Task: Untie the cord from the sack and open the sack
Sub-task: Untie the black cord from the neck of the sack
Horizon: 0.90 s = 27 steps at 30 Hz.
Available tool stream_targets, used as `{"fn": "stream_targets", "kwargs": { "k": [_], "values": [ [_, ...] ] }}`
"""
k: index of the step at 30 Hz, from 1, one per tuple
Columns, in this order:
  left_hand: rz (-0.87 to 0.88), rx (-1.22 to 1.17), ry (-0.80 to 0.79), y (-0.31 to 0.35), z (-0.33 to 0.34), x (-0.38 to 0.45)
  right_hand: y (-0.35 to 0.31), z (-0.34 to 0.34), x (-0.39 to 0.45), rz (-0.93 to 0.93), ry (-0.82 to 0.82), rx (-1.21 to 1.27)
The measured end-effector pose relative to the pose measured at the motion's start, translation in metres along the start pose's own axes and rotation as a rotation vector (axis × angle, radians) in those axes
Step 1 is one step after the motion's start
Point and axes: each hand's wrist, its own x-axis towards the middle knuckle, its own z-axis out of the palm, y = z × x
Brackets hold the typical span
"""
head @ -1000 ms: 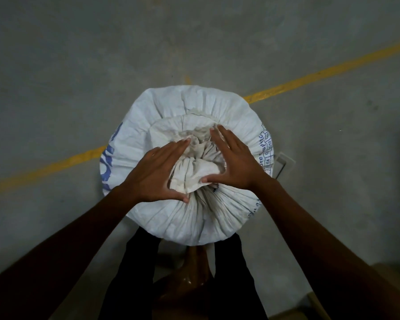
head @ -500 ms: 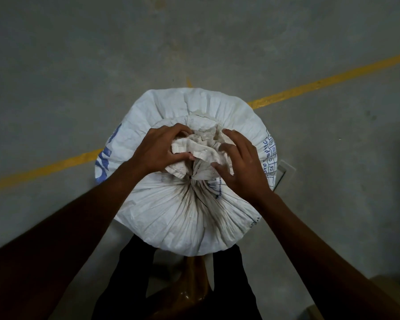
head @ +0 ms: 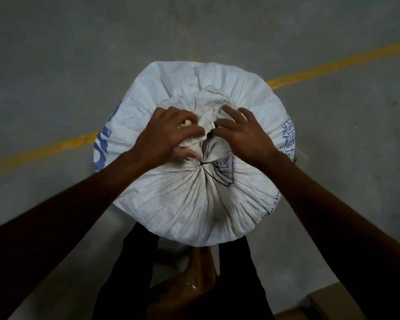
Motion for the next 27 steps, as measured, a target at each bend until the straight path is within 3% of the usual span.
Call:
{"fn": "stream_targets", "kwargs": {
  "k": [3, 11, 14, 27],
  "values": [
    [0.072, -0.006, -0.056, 0.008, 0.009, -0.018, -0.01, 0.003, 0.0, 0.05, 0.027, 0.077],
    [-0.091, -0.009, -0.219, 0.006, 0.041, -0.038, -0.023, 0.003, -0.013, 0.211, -0.194, 0.314],
    [-0.137, -0.003, -0.2, 0.009, 0.054, -0.045, -0.03, 0.004, -0.014, 0.272, -0.252, 0.347],
    [-0.294, -0.206, -0.045, 0.01, 0.076, -0.042, -0.042, 0.023, -0.021, 0.356, -0.156, 0.416]
  ]
}}
